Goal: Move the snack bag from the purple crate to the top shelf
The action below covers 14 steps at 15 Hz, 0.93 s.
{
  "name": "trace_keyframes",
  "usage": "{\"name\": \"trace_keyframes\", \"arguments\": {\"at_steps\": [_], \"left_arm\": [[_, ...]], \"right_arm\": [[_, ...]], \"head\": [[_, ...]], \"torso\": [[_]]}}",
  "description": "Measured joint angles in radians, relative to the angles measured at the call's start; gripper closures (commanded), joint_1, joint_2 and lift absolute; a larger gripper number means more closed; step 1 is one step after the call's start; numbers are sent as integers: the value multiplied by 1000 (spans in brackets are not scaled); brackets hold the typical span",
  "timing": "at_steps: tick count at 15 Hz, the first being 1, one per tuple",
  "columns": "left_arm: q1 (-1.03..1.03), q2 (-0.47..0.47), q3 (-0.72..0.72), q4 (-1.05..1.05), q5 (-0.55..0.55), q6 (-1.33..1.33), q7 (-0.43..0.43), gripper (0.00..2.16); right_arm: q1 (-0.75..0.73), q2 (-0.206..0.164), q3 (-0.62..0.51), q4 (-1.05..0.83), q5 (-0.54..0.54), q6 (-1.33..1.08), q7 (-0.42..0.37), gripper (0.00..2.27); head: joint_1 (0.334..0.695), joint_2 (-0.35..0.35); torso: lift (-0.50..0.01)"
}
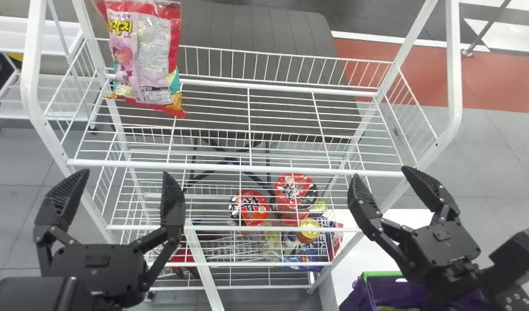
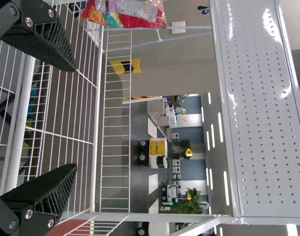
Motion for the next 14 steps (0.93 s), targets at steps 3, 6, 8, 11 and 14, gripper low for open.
{"name": "trace_keyframes", "arguments": {"at_steps": [3,6,8,11,14], "left_arm": [[0,-1,0,3,2,0,0,70],[0,-1,0,3,3,0,0,70],[0,-1,0,2,3,0,0,70],[0,-1,-3,5,2,0,0,73],[0,-2,-5,8,0,0,0,73]], "right_arm": [[2,-1,-4,1,-2,-6,0,130],[3,-2,-6,1,-5,-7,0,130],[3,-2,-6,5,-6,-7,0,130],[3,-2,-4,15,-10,-7,6,130],[3,-2,-3,22,-16,-9,6,130]], "head": [[695,-155],[695,-158],[695,-158],[695,-159],[695,-161]], "torso": [[-94],[-106],[-114],[-126],[-137]]}}
